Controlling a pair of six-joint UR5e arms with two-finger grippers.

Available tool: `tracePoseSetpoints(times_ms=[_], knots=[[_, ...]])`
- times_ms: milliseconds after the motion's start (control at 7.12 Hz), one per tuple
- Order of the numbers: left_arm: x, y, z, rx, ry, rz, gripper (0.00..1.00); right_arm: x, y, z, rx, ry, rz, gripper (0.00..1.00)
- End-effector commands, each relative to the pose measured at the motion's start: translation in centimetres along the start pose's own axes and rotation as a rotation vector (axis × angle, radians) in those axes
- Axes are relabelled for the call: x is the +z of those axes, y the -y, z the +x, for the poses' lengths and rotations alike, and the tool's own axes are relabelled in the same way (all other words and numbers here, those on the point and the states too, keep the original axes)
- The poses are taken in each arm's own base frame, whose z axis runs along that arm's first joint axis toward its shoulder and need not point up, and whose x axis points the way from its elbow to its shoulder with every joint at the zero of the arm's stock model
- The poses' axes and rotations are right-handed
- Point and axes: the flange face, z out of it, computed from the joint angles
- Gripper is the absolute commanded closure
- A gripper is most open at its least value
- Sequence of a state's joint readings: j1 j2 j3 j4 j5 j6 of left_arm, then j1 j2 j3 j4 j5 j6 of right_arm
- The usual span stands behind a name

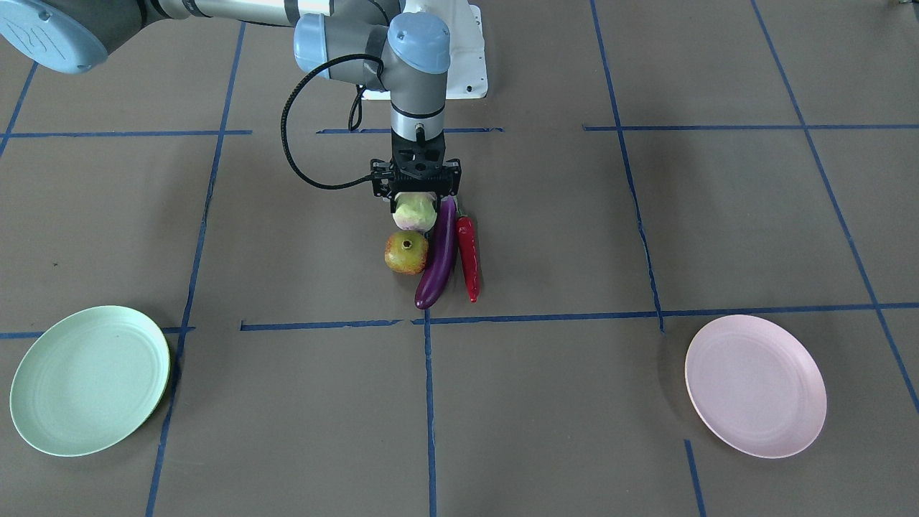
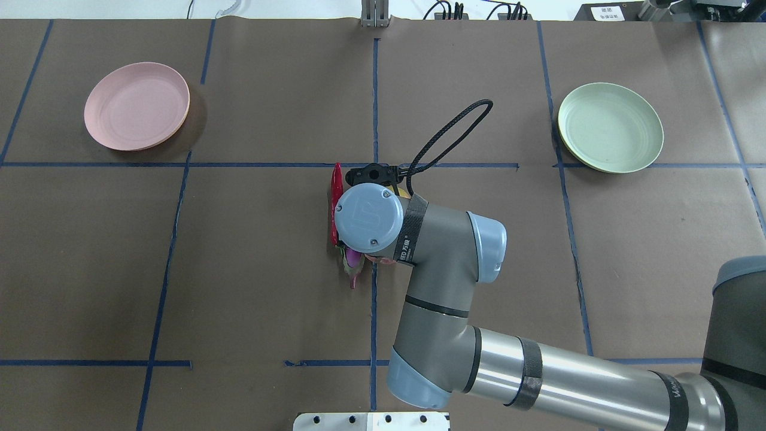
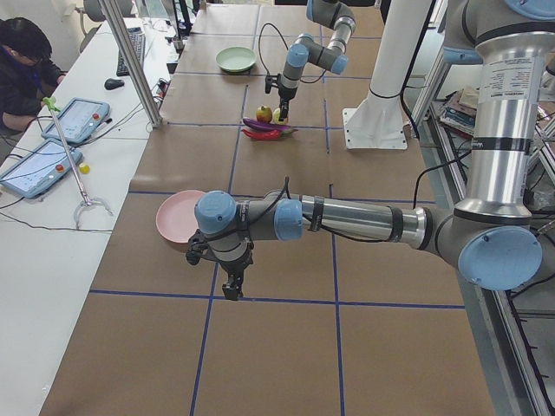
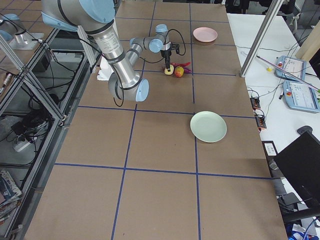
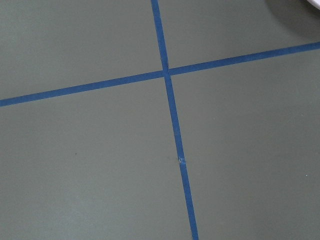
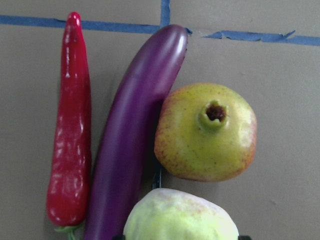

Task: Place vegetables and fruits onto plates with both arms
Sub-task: 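Lower the right gripper onto the pale peach and close on it, then carry the peach with the right gripper to the green plate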

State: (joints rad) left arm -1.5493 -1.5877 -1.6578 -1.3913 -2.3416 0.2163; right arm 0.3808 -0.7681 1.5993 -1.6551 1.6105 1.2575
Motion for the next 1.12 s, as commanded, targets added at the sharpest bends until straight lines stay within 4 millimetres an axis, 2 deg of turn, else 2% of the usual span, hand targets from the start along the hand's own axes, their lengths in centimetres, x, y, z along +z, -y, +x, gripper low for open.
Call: tracePoseSetpoints(times_ms=[0, 140, 281, 421, 702, 842, 982], knots=[[0.1, 0.0, -0.1, -0.002, 0.000, -0.002, 0.00, -6.9, -1.0, 1.9, -0.001, 0.012, -0.011, 0.99], [0.1, 0.0, -0.1, -0.003, 0.000, -0.003, 0.00, -10.7, -0.2, 3.8, 0.008, 0.001, -0.021, 0.99], [0.2, -0.1, -0.2, -0.005, 0.000, -0.005, 0.00, -11.8, 2.7, 6.4, 0.025, 0.005, -0.046, 0.99], [0.3, -0.1, -0.3, -0.006, -0.002, -0.006, 0.00, -11.4, 5.9, 10.0, -0.036, -0.016, -0.036, 0.99], [0.3, -0.1, -0.3, -0.005, -0.002, -0.005, 0.00, -10.3, 13.9, 20.9, -0.178, -0.064, -0.072, 0.99], [0.2, 0.0, -0.2, -0.003, -0.001, -0.003, 0.00, -9.0, 17.4, 25.8, -0.198, -0.019, -0.065, 0.99], [0.2, 0.1, -0.1, -0.002, -0.002, -0.004, 0.00, -6.2, 19.4, 31.1, -0.226, 0.008, -0.064, 0.99]])
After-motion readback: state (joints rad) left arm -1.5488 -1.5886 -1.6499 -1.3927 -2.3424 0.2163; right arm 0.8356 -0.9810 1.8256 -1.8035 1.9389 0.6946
